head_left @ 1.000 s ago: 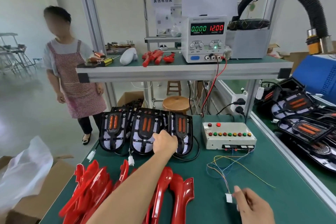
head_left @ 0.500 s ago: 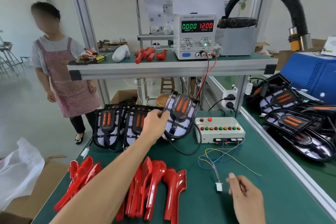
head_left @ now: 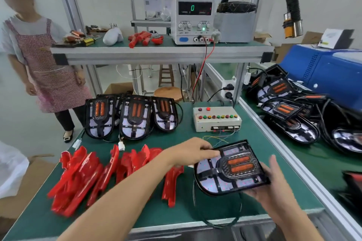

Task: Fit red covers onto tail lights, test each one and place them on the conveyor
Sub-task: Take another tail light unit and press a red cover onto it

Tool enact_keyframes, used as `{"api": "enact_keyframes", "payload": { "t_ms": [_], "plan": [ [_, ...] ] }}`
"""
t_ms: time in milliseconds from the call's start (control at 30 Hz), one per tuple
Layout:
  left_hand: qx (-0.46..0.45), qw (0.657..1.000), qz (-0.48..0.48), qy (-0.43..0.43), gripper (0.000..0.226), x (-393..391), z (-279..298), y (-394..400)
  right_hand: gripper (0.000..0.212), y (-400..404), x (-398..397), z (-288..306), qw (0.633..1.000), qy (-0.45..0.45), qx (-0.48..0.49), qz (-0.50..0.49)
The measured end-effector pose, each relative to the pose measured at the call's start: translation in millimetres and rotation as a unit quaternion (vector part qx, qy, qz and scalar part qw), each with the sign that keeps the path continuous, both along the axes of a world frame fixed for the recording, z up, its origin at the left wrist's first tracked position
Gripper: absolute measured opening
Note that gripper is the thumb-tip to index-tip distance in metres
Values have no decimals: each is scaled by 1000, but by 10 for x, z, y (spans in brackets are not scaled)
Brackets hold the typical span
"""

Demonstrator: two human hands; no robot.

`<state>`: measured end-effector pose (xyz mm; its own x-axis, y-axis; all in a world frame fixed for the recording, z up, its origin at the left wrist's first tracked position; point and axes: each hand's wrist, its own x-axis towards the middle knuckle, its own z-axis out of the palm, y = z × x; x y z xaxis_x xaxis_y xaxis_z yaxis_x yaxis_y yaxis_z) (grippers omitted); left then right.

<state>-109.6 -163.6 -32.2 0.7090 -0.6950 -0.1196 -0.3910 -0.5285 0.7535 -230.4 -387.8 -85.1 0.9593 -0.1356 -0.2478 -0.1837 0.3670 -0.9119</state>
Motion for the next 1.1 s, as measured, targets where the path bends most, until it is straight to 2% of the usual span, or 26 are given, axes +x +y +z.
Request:
{"api": "enact_keyframes", "payload": {
  "t_ms": [100,167,333,467,567,633,700,767,900,1000,1100],
  "plan": [
    [34,999,4,14,53,-43,-212,-11,49,-22,-72,-130,990,39,-135,-22],
    [51,999,7,8,52,-41,-296,-11,36,18,-88,-171,976,39,-214,-25],
    [74,996,22,-46,41,40,-339,5,32,131,-5,-231,921,2,-388,-37],
    [103,992,38,-68,43,103,-345,-11,33,173,116,-245,878,0,-477,-45],
    [92,993,45,-60,44,74,-334,11,34,120,167,-247,874,25,-484,-32],
    [57,990,102,-80,40,54,-252,102,36,88,162,-231,872,38,-487,-28],
    [53,972,181,-139,30,65,-148,256,36,81,135,-196,870,42,-490,-37],
    [98,953,226,-175,20,44,-74,436,32,102,91,-156,865,32,-495,-75],
    [282,929,165,-175,15,-204,-71,532,14,265,19,-65,849,-17,-491,-193],
    [346,912,126,-183,14,-353,-197,462,9,496,-33,42,860,-70,-466,-193],
    [371,899,129,-193,10,-410,-304,397,8,614,-76,76,864,-99,-459,-182]
  ]
}}
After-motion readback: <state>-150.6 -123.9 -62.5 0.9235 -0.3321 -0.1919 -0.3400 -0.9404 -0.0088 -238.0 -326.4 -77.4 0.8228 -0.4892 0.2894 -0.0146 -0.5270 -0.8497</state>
